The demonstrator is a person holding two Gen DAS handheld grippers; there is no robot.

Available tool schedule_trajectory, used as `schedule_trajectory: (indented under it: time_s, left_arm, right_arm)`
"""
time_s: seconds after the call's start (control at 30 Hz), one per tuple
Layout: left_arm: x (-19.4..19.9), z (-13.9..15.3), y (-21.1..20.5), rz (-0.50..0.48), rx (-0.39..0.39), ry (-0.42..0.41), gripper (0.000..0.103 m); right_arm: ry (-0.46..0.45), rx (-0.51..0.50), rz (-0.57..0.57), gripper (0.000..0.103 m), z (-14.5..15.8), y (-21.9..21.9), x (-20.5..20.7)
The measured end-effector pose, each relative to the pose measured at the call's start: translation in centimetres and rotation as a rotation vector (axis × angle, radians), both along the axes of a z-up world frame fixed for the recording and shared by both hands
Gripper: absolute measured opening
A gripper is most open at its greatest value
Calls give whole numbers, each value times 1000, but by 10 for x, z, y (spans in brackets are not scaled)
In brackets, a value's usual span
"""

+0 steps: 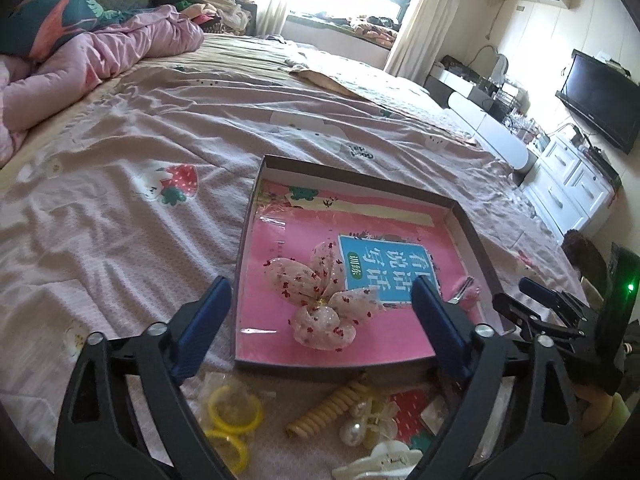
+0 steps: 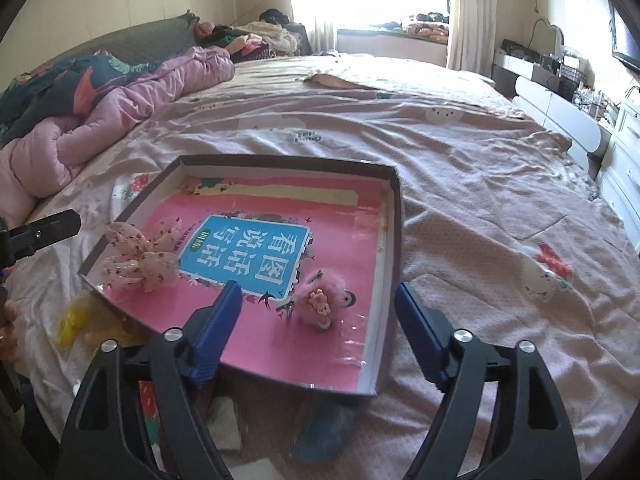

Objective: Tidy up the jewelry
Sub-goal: 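Open both tools and withdraw them from the tray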

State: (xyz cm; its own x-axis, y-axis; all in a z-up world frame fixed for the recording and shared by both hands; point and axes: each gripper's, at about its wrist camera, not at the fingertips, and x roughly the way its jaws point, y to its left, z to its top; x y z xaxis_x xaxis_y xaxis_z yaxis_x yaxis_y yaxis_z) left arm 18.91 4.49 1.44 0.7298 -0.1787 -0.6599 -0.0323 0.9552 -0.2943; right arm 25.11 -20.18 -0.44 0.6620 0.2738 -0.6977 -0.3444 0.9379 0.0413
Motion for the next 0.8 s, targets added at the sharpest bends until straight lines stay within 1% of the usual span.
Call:
schedule_trajectory:
  time_s: [0.13,0.2,0.23,0.5,0.8]
  left_arm:
    - [-9,10,3,7,-7,-16,87]
    - [-15,16,4,10,-3,-26,92]
    - [-17,18,3,12,0,-32,92]
    - [-40,31,0,8,19,-58,92]
    - [-62,31,-5,0,43,-56,92]
  right_arm:
    - [-28,4,-7,86,13,-7,-14]
    - [-39,8,-8,88,18,-11,-21]
    - [-45,7,-11,89,21,-13,-25]
    - [-64,19,-4,90,33,-20,-51]
    - [-70,18,22,90,39,-22,-80]
